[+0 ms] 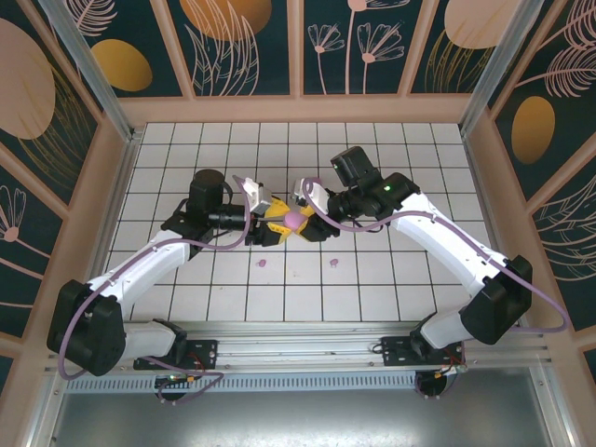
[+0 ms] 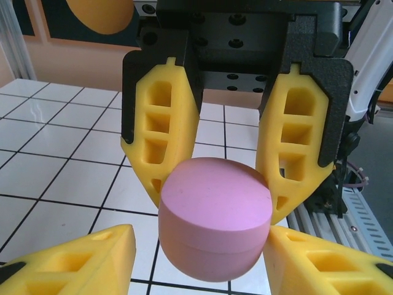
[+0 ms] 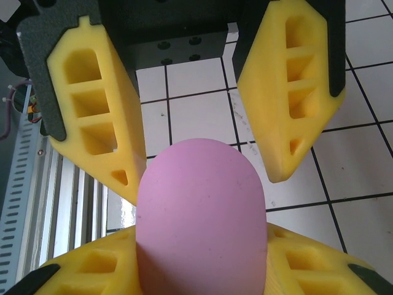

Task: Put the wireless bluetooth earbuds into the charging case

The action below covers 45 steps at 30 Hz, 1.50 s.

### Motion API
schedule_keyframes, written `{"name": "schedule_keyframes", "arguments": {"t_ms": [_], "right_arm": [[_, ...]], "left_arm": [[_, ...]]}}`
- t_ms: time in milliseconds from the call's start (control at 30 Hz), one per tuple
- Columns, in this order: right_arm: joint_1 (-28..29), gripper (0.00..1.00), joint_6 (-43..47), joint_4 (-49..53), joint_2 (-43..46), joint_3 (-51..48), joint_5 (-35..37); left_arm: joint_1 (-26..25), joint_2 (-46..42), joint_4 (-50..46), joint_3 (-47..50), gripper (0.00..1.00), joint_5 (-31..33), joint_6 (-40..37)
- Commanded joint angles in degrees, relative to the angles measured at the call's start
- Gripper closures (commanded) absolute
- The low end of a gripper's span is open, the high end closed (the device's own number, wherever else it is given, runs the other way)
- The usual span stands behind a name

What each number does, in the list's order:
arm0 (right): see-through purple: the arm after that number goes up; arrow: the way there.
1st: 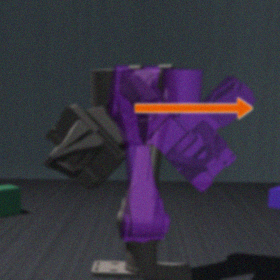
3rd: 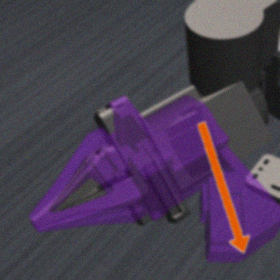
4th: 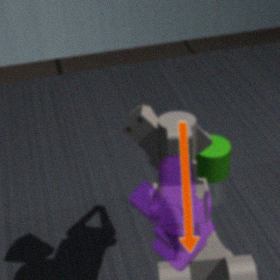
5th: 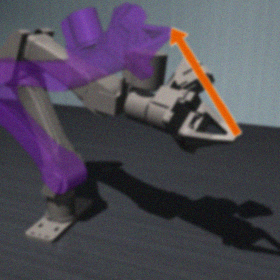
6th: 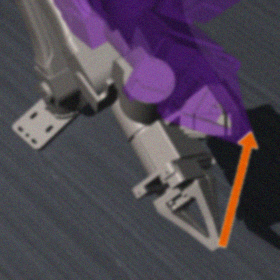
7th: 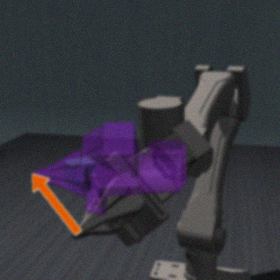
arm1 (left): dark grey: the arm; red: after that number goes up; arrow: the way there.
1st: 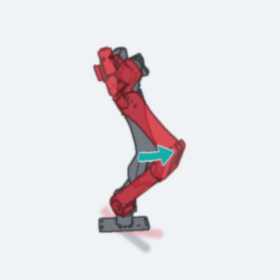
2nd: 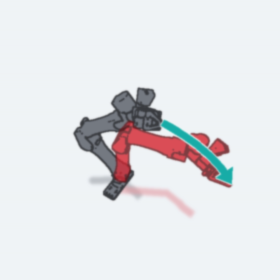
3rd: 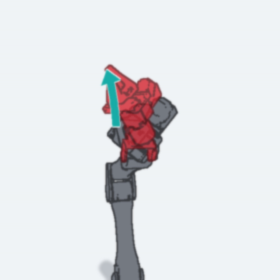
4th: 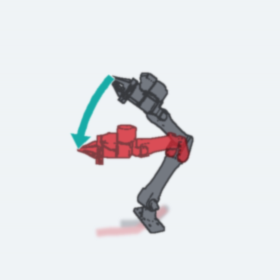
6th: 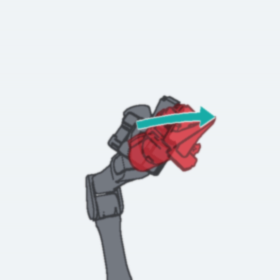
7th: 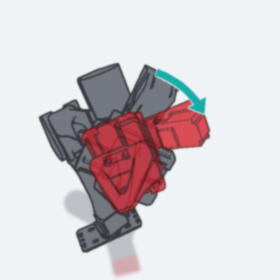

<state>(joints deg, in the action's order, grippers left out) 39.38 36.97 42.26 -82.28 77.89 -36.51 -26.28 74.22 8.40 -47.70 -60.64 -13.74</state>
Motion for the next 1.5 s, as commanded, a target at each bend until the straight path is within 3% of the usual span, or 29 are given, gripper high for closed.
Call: {"name": "schedule_keyframes", "arguments": {"t_ms": [0, 167, 300, 500, 700, 900, 1167, 1467], "right_arm": [[0.35, 0.75, 0.08, -0.94, -0.16, 1.62, -1.81], [0.35, 0.75, -0.02, -1.37, 0.0, 1.48, -1.64], [0.18, 0.73, -0.85, -2.54, 0.31, 1.08, -1.37], [-2.83, 0.49, -5.8, -10.38, 3.43, -2.96, -2.41], [-9.29, 0.36, -17.25, -26.39, 12.61, -12.89, -6.23], [-9.82, 0.36, -25.11, -38.87, 17.76, -21.15, -6.0], [-3.85, 0.34, -22.06, -37.94, 14.45, -20.25, -1.33], [-2.65, 0.33, -20.79, -35.98, 8.94, -16.13, -1.77]], "left_arm": [[-0.44, 0.59, 2.19, -1.31, 0.46, -1.46, 0.55], [-0.79, 1.06, 2.11, -1.43, 0.53, -1.5, 0.55], [-0.79, 1.06, 1.6, -1.35, 0.66, -1.29, 0.21], [-0.71, 0.32, 6.18, 0.87, 0.85, -1.32, 4.3], [0.69, -1.46, 16.34, 5.96, 0.88, -0.05, 12.91], [2.77, -4.48, 26.41, 10.68, 0.92, 2.51, 19.76], [2.91, -5.07, 28.51, 11.87, 0.93, 3.47, 20.77], [2.9, -5.06, 29.34, 12.37, 0.93, 3.33, 21.05]]}}
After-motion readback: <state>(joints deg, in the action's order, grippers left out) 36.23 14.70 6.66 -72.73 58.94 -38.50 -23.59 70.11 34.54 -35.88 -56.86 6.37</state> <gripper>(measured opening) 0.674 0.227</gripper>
